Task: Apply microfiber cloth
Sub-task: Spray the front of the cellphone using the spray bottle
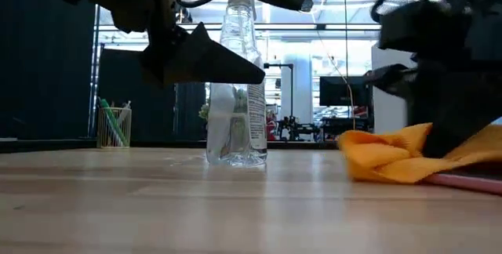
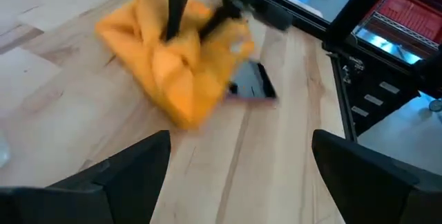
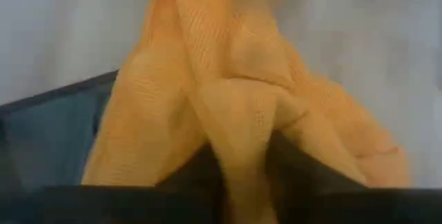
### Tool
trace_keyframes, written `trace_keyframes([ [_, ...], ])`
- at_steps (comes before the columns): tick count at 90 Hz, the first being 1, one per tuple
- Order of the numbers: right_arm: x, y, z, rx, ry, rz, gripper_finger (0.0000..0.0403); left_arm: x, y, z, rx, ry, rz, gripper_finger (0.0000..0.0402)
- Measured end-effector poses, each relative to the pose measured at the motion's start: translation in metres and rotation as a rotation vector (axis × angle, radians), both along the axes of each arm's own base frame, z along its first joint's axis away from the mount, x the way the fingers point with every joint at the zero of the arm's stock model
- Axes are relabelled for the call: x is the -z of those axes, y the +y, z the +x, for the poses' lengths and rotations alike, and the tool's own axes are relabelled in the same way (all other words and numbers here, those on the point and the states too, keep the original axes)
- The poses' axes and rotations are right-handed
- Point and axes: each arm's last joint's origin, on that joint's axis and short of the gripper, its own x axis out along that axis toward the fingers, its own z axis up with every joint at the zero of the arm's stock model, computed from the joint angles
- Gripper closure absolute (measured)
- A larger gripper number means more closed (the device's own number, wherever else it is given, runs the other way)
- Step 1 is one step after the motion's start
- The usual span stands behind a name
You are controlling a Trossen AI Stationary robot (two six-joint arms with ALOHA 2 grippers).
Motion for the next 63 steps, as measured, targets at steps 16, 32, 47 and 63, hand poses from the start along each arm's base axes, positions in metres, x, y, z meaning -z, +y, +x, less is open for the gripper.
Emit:
trace_keyframes([
  [16, -0.048, -0.029, -0.036, 0.201, -0.027, -0.055, 0.0387, 0.0, 0.003, 0.002, -0.005, 0.001, -0.002, 0.0064],
  [32, -0.072, -0.064, -0.073, 0.571, -0.031, -0.102, 0.037, 0.0, 0.008, 0.006, -0.006, 0.006, -0.01, 0.0064],
  [47, -0.08, -0.079, -0.086, 0.677, 0.003, -0.048, 0.0287, 0.0, 0.013, 0.008, -0.014, 0.007, -0.013, 0.0064],
  [63, -0.086, -0.076, -0.093, 0.666, 0.051, 0.145, 0.0196, -0.009, 0.01, 0.014, -0.002, -0.019, 0.0, 0.0064],
])
